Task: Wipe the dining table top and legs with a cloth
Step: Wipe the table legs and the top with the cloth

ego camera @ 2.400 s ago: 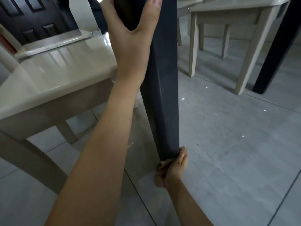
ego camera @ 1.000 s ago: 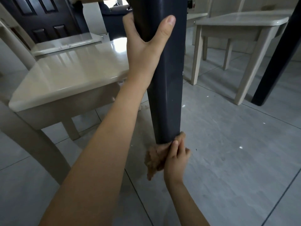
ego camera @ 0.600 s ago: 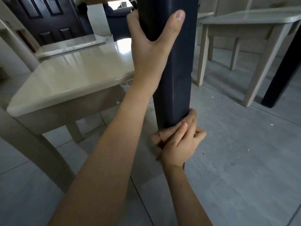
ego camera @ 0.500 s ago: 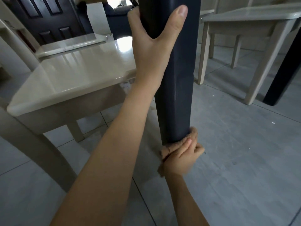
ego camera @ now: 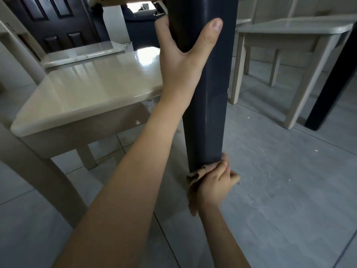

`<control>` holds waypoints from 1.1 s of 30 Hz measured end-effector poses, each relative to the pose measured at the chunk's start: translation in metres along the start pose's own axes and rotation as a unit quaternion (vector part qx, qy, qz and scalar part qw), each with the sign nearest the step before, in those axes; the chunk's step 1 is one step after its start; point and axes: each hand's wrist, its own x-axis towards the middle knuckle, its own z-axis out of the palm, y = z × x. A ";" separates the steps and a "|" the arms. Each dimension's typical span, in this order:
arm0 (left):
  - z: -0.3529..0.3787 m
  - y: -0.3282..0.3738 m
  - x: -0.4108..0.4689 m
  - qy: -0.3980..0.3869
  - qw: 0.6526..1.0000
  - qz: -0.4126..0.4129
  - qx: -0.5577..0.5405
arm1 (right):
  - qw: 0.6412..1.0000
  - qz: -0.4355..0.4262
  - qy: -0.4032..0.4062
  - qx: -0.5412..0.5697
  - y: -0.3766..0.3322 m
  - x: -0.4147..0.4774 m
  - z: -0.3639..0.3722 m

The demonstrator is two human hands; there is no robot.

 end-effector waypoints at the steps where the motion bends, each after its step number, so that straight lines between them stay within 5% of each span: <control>1: 0.000 0.000 0.000 0.001 1.000 0.000 0.003 | 0.998 -0.059 0.002 0.000 -0.020 0.000 0.004; 6: 0.001 0.001 0.000 -0.002 1.000 -0.007 0.010 | 0.961 -0.275 0.035 -0.014 -0.081 0.005 0.014; 13: 0.000 -0.002 0.000 0.000 1.000 -0.009 0.007 | 0.941 -0.329 0.077 0.030 -0.068 0.011 0.022; 21: 0.003 -0.002 -0.001 0.014 1.000 -0.010 -0.007 | 0.964 -0.249 0.072 0.064 0.015 0.014 0.017; 27: 0.002 0.006 -0.002 0.018 1.000 -0.021 -0.011 | 0.998 0.042 0.005 -0.055 0.119 0.016 -0.002; 33: -0.001 0.008 -0.003 -0.010 0.999 -0.034 0.003 | 0.998 -0.042 0.025 0.051 0.016 -0.003 0.016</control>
